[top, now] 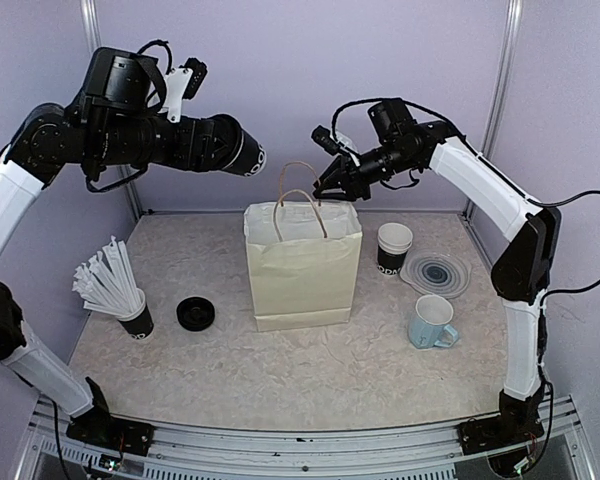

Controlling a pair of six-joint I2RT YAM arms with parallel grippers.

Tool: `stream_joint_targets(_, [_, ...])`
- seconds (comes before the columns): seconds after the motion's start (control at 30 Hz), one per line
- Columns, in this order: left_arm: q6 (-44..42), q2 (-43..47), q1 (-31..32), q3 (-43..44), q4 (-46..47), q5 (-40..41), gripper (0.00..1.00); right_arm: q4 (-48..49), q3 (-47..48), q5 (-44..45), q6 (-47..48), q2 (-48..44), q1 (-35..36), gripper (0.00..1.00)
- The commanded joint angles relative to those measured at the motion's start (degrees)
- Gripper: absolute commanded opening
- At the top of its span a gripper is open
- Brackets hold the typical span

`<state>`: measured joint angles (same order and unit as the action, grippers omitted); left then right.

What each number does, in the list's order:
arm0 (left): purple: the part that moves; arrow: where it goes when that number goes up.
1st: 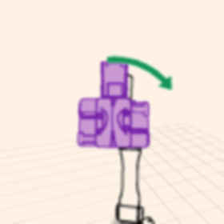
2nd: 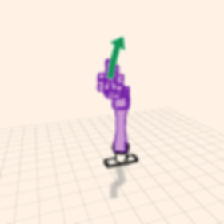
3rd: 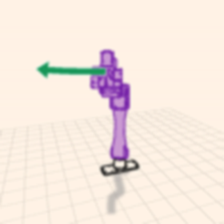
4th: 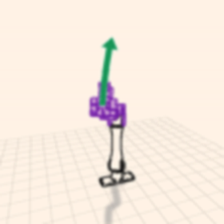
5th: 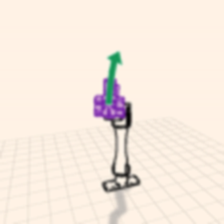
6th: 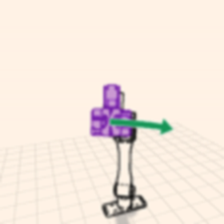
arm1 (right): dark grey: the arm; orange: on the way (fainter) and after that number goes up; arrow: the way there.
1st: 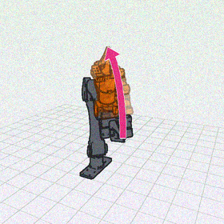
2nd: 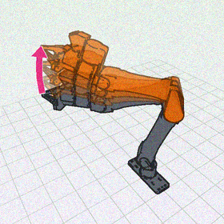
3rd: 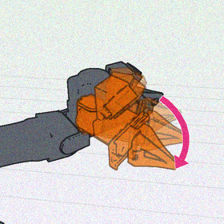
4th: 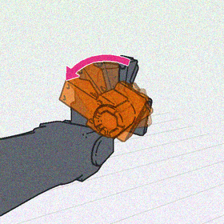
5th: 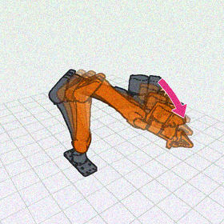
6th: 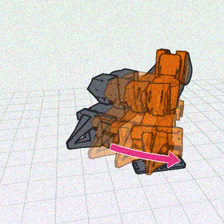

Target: Pack the takeout coffee

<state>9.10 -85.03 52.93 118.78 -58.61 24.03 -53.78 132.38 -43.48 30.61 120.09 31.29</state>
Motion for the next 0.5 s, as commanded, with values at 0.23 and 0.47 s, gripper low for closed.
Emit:
stream_joint_targets(0.23, [-2.86, -5.89, -3.39, -4.88, 7.57, -17.25, 0.55, 2.71, -2.68, -1.1, -5.1, -2.62, 1.32, 0.02])
stream_joint_targets(0.47, [-1.29, -2.97, -0.95, -14.24, 8.68, -16.28, 0.54, 4.76, -8.58, 0.72, -6.91, -7.6, 1.49, 0.0])
